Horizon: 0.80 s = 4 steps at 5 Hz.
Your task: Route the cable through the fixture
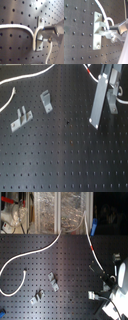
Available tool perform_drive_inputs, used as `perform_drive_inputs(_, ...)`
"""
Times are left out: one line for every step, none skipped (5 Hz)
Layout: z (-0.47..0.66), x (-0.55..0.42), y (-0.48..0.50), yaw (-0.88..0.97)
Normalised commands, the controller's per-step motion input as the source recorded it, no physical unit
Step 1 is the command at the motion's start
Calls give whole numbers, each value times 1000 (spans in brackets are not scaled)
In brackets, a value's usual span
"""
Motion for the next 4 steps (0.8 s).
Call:
perform_drive_inputs(-81, -387, 70, 71)
perform_drive_inputs(6, -363, 59, 126)
perform_drive_inputs(13, -246, -112, 43)
perform_drive_inputs(12, -193, -141, 0)
